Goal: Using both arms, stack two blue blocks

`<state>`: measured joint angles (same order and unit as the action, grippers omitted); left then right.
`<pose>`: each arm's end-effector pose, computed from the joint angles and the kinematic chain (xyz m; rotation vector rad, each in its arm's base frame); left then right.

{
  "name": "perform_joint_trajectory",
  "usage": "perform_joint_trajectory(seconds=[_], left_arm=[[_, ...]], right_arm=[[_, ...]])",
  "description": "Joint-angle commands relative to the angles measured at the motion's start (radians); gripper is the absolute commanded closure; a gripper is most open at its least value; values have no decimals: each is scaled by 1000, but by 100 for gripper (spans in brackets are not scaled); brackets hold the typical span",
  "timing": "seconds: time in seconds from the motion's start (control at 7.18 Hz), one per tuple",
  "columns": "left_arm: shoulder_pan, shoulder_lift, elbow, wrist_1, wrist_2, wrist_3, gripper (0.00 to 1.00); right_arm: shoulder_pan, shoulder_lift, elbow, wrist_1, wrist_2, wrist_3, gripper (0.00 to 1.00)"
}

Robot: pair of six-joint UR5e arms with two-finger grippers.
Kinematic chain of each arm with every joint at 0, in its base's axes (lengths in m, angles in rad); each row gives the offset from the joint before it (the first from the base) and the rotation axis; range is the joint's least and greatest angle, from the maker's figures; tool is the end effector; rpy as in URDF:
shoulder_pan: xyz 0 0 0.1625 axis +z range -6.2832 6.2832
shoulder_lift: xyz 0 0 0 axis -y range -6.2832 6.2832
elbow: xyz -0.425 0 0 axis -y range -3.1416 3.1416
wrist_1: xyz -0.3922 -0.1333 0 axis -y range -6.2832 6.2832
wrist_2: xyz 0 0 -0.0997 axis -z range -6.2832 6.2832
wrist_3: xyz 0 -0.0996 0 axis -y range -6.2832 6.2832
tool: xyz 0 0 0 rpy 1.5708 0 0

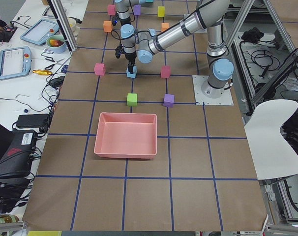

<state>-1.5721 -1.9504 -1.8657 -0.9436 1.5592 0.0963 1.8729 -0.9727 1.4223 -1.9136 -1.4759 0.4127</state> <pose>-0.1352 -0.5585 0.2081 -0.1521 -3.1232 -0.0730 0.3389 -0.6078 0.2341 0.1782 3.0781 0.2056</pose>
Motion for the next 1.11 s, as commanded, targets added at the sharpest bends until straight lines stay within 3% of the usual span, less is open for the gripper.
perform_joint_trajectory(seconds=[0.0, 0.42, 0.56, 0.7, 0.84, 0.97], left_arm=[[0, -7, -4, 0, 1, -4, 5], [0, -10, -4, 0, 1, -3, 33], [0, -12, 2, 0, 1, -3, 55], [0, -13, 3, 14, -1, -6, 74], [0, -12, 3, 16, -14, -6, 84], [6, -12, 5, 16, -39, -3, 99]], right_arm=[[14, 20, -6, -8, 2, 23, 100], [18, 57, -36, -54, 40, 24, 100], [18, 58, -30, -56, 39, 20, 100], [18, 58, -28, -56, 29, 21, 79], [18, 63, -26, -56, 26, 18, 34], [18, 65, -23, -56, 26, 23, 13]])
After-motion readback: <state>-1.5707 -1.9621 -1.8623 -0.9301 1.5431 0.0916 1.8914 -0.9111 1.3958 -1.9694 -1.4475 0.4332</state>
